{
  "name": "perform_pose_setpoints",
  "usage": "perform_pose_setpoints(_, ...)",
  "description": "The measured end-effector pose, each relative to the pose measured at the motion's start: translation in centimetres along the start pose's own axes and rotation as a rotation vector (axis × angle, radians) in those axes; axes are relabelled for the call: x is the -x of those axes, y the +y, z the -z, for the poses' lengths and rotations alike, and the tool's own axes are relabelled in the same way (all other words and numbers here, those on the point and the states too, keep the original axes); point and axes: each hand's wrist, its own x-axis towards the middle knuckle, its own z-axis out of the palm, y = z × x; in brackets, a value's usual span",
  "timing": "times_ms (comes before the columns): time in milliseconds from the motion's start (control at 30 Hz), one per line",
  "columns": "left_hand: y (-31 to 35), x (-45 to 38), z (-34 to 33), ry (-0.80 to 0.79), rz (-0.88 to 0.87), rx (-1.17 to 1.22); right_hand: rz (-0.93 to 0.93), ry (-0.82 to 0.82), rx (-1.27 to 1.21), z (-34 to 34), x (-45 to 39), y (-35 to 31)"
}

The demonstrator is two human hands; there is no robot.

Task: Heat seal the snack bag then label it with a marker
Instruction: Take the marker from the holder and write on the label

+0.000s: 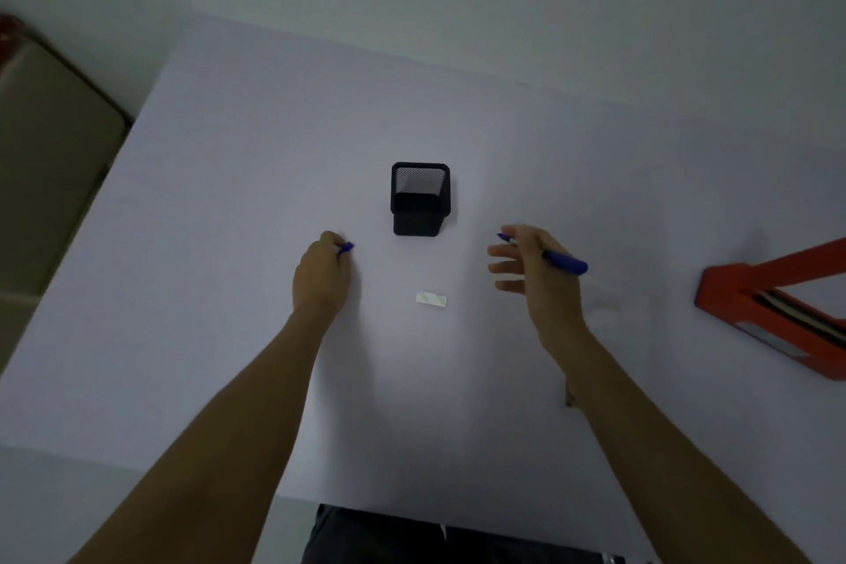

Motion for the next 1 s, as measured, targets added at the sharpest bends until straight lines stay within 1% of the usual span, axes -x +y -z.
perform_pose_setpoints(67,-0.1,0.1,-0.3,0.016,-0.001,0.002,0.137,-0.007,0.238,0.1,0.9,2.6)
perform_pose_setpoints(100,-0.1,0.3,-0.3,0.022,0.000,0.007,0.212,-0.036,0.365,0.1,1.3,4.0)
perform_pose_setpoints(167,0.1,0.6,-0.3,0.039,0.000,0.025,0.328,-0.162,0.602,-0.1,2.2,6.8)
perform_pose_setpoints(233,0.6,1.2,-0.3,0.083,0.009,0.058,0.408,-0.303,0.726,-0.5,2.9,8.9)
perform_pose_setpoints(300,1.1,2.2,-0.5,0.142,0.002,0.079,0.509,-0.400,0.793,-1.0,3.0,10.3)
perform_pose_setpoints(333,1.4,2.7,-0.8,0.162,-0.021,0.079,0.561,-0.419,0.856,-1.3,3.1,10.8)
perform_pose_setpoints(400,1.9,4.0,-1.7,0.154,-0.092,0.071,0.622,-0.420,1.003,-1.9,3.0,11.8)
perform_pose_setpoints(533,3.0,6.2,-3.5,0.000,-0.232,0.028,0.625,-0.420,1.152,-2.2,2.4,12.3)
perform_pose_setpoints(600,3.3,6.8,-4.2,-0.116,-0.314,-0.020,0.602,-0.429,1.175,-2.0,2.0,12.5)
perform_pose_setpoints(700,3.6,6.7,-5.0,-0.241,-0.362,-0.109,0.570,-0.450,1.157,-1.8,2.0,12.7)
perform_pose_setpoints(1000,5.6,5.1,-5.8,-0.294,-0.349,-0.334,0.492,-0.451,1.131,-2.1,1.9,12.7)
